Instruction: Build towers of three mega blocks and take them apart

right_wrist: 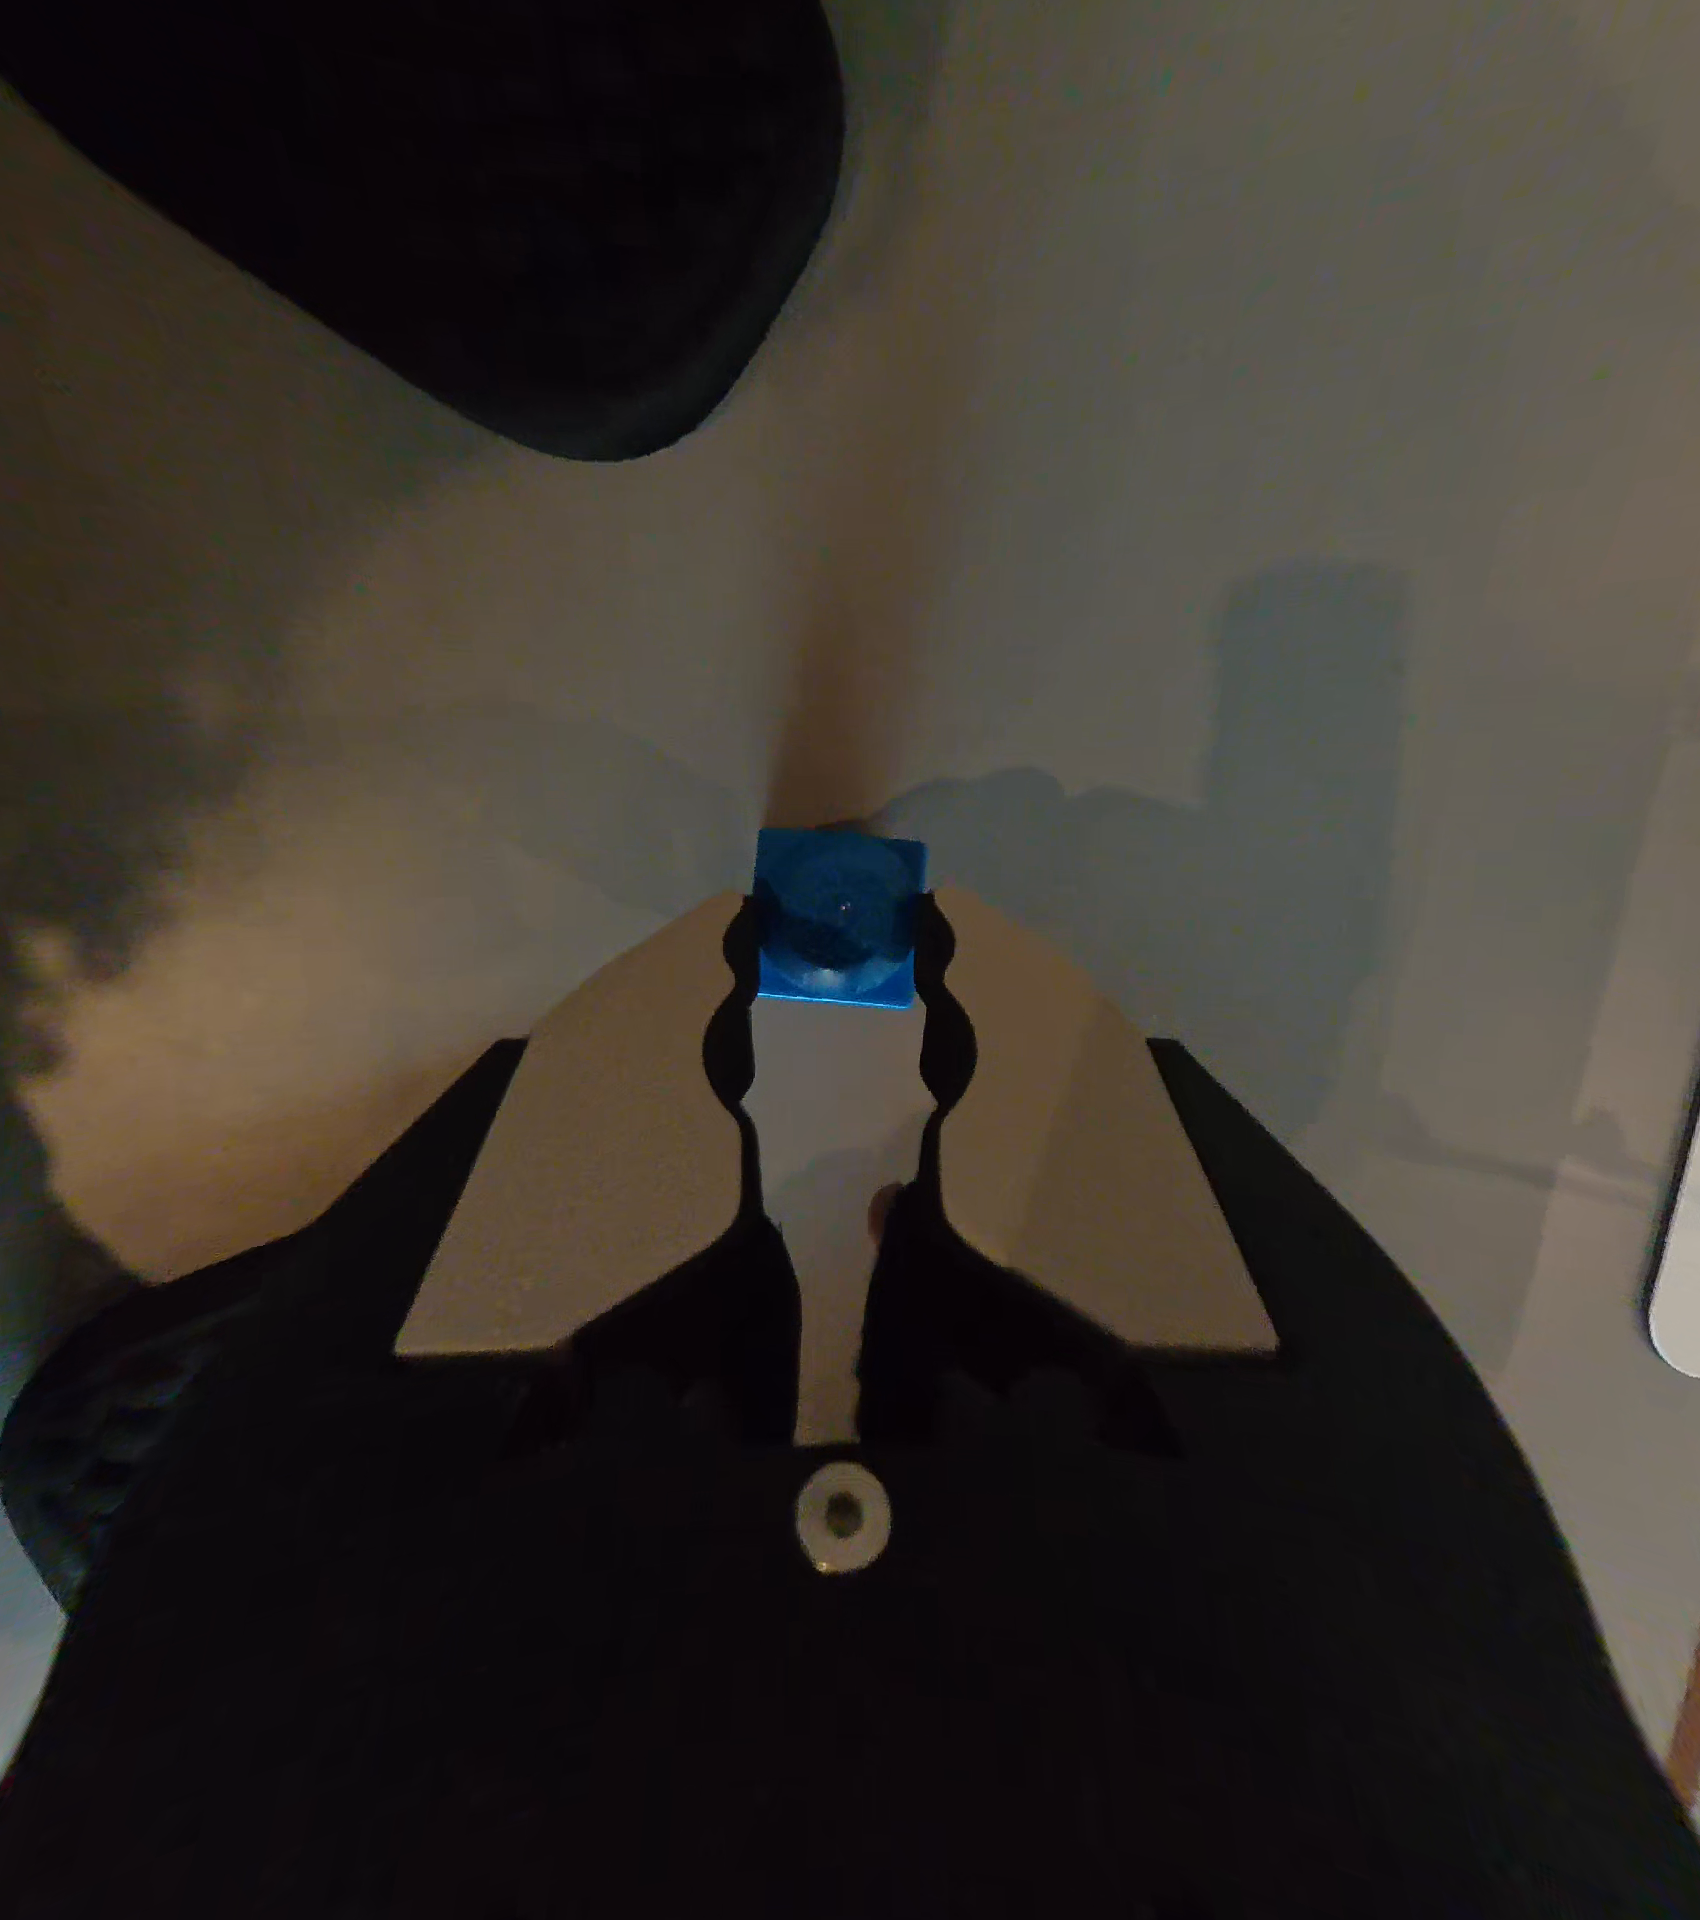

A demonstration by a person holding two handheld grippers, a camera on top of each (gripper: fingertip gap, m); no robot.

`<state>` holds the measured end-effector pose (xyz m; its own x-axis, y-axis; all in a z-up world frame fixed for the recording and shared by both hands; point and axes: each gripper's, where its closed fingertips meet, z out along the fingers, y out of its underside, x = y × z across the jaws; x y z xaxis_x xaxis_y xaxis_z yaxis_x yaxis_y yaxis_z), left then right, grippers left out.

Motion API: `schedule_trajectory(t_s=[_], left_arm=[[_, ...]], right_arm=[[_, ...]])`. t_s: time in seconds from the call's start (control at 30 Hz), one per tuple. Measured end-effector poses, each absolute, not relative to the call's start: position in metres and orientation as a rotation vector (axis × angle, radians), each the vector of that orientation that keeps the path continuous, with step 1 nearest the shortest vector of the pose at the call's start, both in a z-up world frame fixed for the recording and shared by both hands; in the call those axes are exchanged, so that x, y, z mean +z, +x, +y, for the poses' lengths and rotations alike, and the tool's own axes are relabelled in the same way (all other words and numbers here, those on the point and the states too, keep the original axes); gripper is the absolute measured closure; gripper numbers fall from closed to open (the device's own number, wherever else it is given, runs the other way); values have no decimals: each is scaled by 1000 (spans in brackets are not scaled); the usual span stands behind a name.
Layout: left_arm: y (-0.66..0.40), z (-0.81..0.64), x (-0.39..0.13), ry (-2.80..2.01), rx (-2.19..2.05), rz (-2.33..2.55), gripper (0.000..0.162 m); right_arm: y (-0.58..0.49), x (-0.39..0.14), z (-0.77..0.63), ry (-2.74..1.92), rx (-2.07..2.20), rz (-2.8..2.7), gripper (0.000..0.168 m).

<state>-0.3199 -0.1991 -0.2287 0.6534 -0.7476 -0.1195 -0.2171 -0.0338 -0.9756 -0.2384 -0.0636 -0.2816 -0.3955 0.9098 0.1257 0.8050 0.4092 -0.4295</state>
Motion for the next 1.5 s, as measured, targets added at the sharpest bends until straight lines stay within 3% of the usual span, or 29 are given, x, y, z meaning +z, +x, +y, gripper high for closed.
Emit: schedule_trajectory(t_s=[0.27, 0.77, 0.8, 0.87, 1.03, 1.23, 1.5], left_arm=[[-319, -198, -230, -1589, -517, 816, 102], [-309, -185, -239, -1629, -517, 806, 99], [-312, -184, -239, -1639, -506, 792, 97], [-318, -185, -240, -1662, -493, 761, 95], [-361, -190, -233, -1738, -368, 618, 95], [-447, -206, -216, -1851, -97, 476, 107], [-551, -216, -234, -2263, 190, 496, 108]], right_arm=[[-235, -286, -60, -1529, 610, -2219, 140], [-233, -286, -61, -1488, 517, -2277, 139], [-232, -286, -60, -1479, 499, -2282, 135], [-232, -281, -58, -1472, 479, -2236, 110], [-234, -255, -60, -1392, 552, -2028, 92], [-228, -225, -59, -1374, 765, -1695, 97], [-209, -235, -59, -1384, 803, -1639, 98]])
